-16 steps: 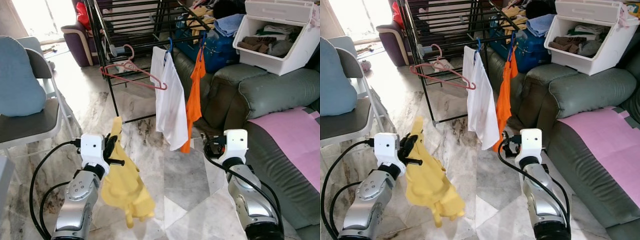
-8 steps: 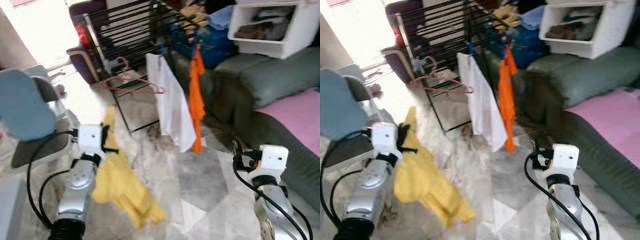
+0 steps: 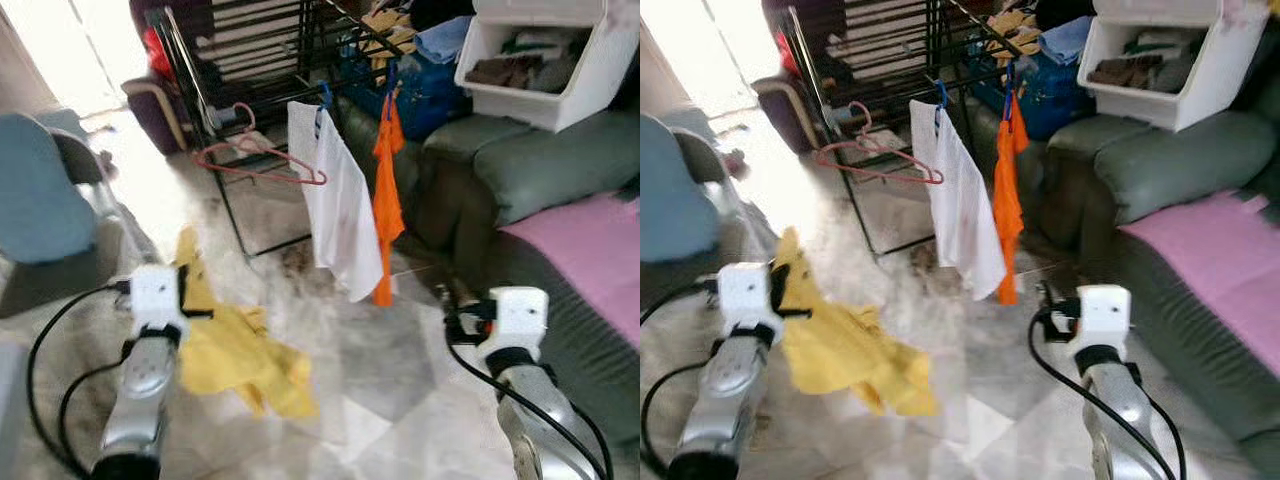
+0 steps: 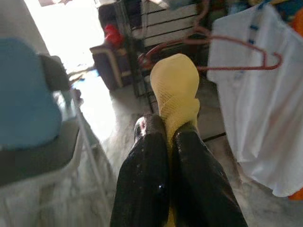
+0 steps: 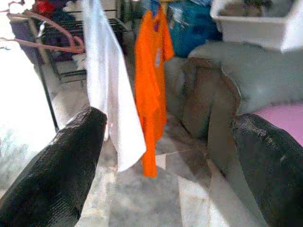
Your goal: Hang hanger
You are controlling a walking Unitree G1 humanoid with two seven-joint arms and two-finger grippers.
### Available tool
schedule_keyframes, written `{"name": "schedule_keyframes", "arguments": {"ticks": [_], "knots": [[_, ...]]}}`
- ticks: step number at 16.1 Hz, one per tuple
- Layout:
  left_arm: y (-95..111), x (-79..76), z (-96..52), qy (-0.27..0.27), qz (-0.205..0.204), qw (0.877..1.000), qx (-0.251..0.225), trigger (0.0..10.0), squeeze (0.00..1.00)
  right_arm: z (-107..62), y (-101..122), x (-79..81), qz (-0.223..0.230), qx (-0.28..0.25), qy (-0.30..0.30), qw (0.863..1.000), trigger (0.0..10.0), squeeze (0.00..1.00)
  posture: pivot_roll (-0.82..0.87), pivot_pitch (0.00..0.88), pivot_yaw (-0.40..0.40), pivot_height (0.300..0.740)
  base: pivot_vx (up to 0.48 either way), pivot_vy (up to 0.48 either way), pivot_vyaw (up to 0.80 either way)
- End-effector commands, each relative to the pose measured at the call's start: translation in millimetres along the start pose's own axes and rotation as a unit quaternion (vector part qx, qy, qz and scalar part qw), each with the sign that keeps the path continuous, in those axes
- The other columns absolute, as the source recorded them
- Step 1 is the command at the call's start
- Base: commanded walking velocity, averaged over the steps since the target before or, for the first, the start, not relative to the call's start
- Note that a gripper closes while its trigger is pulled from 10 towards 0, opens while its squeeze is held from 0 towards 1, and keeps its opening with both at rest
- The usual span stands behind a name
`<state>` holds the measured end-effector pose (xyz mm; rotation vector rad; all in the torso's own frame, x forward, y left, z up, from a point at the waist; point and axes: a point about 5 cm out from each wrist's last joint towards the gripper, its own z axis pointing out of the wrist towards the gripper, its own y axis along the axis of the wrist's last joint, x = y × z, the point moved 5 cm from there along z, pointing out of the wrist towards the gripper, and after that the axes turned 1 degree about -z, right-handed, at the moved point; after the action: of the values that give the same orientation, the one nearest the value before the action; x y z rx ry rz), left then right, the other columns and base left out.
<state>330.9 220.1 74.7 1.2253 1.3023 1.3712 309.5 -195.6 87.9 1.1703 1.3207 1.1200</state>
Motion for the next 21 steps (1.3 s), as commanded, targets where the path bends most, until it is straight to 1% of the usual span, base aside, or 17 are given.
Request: {"name": "schedule_keyframes", "arguments": {"ticks": [1,3,5,6,7,12,14,15,16,17,19,21], "knots": [[14,11.1,-0.4,0.024,-0.005,0.999,-0.032,10.0,0.00,5.8,5,6.8,-0.003,-0.004,0.017,1.000,10.0,0.00,-0.14,0.000,0.036,0.740,0.000,0.000,0.00],[14,10.7,-4.3,0.029,-0.008,0.999,-0.033,10.0,0.00,10.7,11,8.3,-0.008,-0.011,0.025,1.000,10.0,0.00,-0.14,0.000,0.024,0.740,0.000,0.000,0.00],[15,5.4,-5.3,0.023,-0.013,0.999,-0.032,10.0,0.00,12.3,17,9.1,-0.009,-0.017,0.027,0.999,10.0,0.00,-0.14,0.000,0.049,0.740,0.000,0.000,0.00],[15,0.9,-4.6,0.011,-0.010,0.999,-0.032,10.0,0.00,11.6,18,11.0,-0.009,-0.020,0.029,0.999,10.0,0.00,-0.14,0.000,0.054,0.740,0.000,0.000,0.00],[17,-5.3,-2.7,-0.007,-0.012,0.999,-0.032,10.0,0.00,9.5,17,15.1,-0.012,-0.023,0.032,0.999,10.0,0.00,-0.15,0.000,0.071,0.740,0.000,0.000,0.80],[28,-14.9,5.3,-0.024,-0.018,0.999,-0.040,10.0,0.00,1.8,13,25.5,-0.004,-0.020,0.031,0.999,10.0,0.00,-0.15,0.000,0.092,0.740,0.000,0.000,0.80],[29,-18.5,7.6,-0.023,-0.024,0.999,-0.040,10.0,0.00,3.5,14,21.1,-0.005,-0.021,0.027,0.999,10.0,0.00,-0.16,0.000,0.095,0.740,0.000,0.000,0.00],[29,-20.3,7.4,-0.024,-0.027,0.999,-0.038,10.0,0.00,4.5,17,20.5,-0.025,-0.026,0.034,0.999,10.0,0.00,-0.16,0.000,0.096,0.740,0.000,0.000,0.49],[28,-21.0,7.3,-0.024,-0.030,0.999,-0.035,10.0,0.00,5.0,18,20.6,-0.029,-0.028,0.036,0.999,10.0,0.00,-0.16,0.000,0.097,0.740,0.000,0.000,0.80],[26,-23.2,7.2,-0.029,-0.042,0.998,-0.028,10.0,0.00,5.5,18,18.5,-0.021,-0.026,0.030,0.999,10.0,0.00,-0.16,0.000,0.097,0.740,0.000,0.000,0.80],[26,-23.1,6.5,-0.024,-0.035,0.999,-0.029,10.0,0.00,4.4,17,19.2,-0.022,-0.024,0.032,0.999,10.0,0.00,-0.16,0.000,0.090,0.740,0.000,0.000,0.80],[25,-21.4,3.8,-0.015,-0.034,0.999,-0.030,10.0,0.00,2.3,17,23.5,-0.027,-0.022,0.044,0.998,10.0,0.00,-0.16,0.000,0.080,0.740,0.000,0.000,0.80]]}}
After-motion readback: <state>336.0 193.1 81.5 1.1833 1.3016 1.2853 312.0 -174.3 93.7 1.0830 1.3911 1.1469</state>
